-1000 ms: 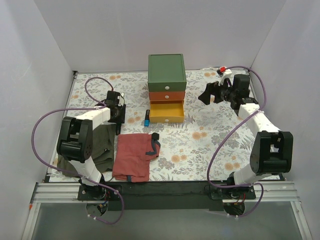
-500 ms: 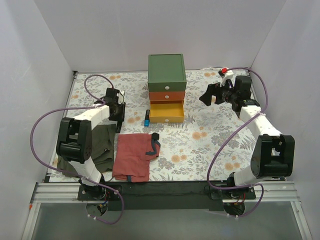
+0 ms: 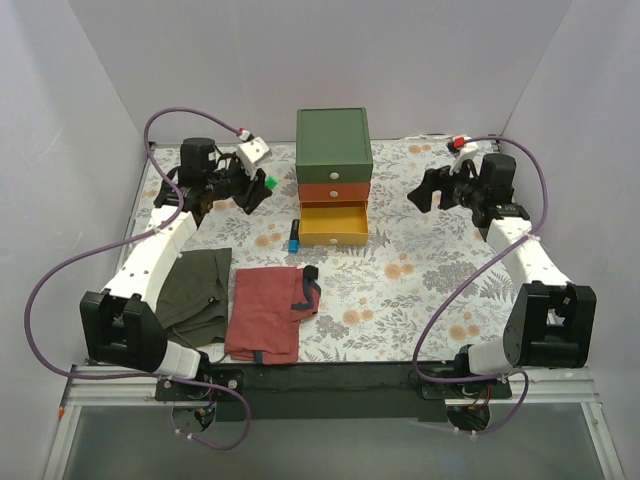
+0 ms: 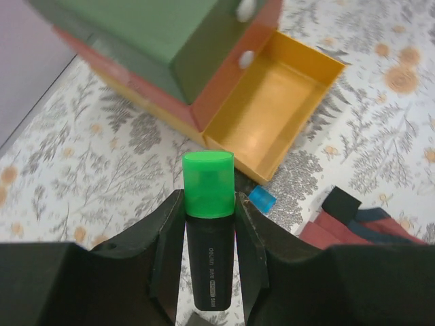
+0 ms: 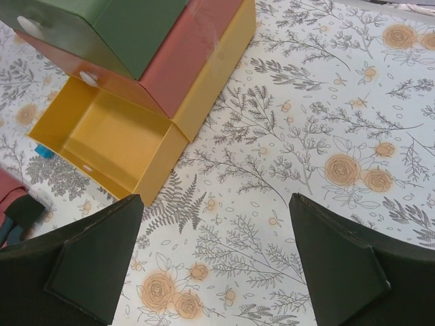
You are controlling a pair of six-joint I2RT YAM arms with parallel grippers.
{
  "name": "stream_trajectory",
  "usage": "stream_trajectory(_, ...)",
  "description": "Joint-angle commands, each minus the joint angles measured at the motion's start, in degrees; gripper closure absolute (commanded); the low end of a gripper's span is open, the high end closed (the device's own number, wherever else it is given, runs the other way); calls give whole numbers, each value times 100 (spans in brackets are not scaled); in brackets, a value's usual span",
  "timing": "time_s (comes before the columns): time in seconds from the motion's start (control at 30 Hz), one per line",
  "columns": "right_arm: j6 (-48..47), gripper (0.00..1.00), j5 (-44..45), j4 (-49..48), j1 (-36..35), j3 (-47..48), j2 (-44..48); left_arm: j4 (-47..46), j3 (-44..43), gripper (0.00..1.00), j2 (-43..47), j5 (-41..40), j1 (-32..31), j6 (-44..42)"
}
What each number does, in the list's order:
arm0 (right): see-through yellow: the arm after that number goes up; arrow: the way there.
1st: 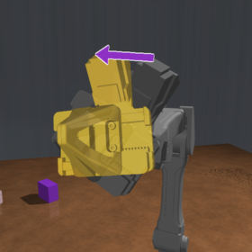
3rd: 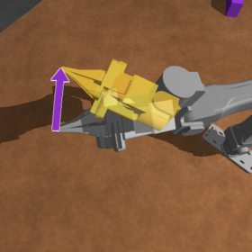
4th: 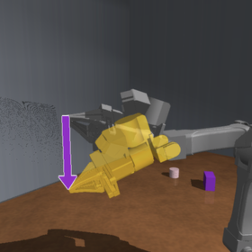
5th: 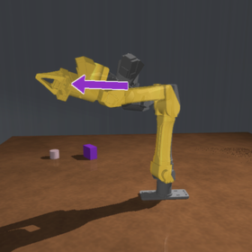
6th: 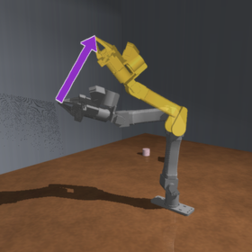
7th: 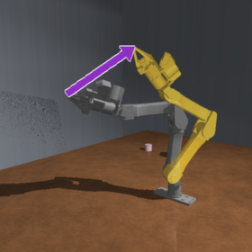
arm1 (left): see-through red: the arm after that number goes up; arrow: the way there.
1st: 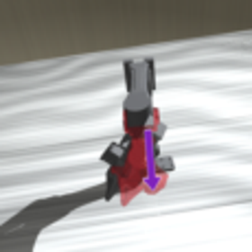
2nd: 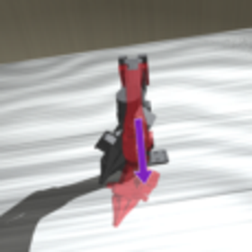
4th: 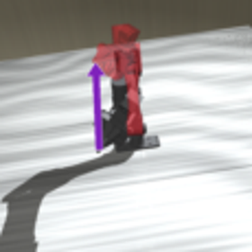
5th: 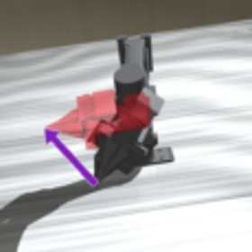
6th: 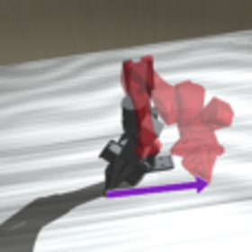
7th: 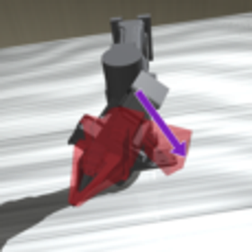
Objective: Sort the stationery into containers
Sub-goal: Pick up the pen from the center of the board, then place the pen in the drawer.
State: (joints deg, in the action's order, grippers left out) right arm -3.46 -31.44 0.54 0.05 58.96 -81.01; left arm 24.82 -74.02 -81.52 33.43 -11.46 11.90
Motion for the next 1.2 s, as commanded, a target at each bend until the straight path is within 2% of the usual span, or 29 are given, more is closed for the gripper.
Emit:
stream_trajectory(0.0,-128,2,-11,-62,144,-130,279,480,-218,100,-101,1464,-258,-2151)
stream_trajectory(0.1,-128,2,-29,-62,153,-209,332,638,-323,100,-294,1394,-680,-3040)
stream_trajectory(0.23,-154,2,-11,-62,179,-244,393,709,-429,100,-540,1210,-1147,-3527)
stream_trajectory(0.4,-163,2,-20,-62,249,-280,437,578,-535,100,-962,1166,-1621,-3660)
stream_trajectory(0.8,-225,2,-64,105,416,-464,587,-205,-543,99,-2007,1078,-1868,-3633)
stream_trajectory(0.9,-234,2,-81,87,452,-543,613,-389,-508,96,-2122,1008,-1912,-3669)
stream_trajectory(1.03,-234,2,-90,96,478,-614,631,-864,-298,82,-2140,788,-1965,-3555)
stream_trajectory(1.17,-216,2,-99,96,496,-658,604,-1172,-122,72,-2114,656,-1974,-3502)
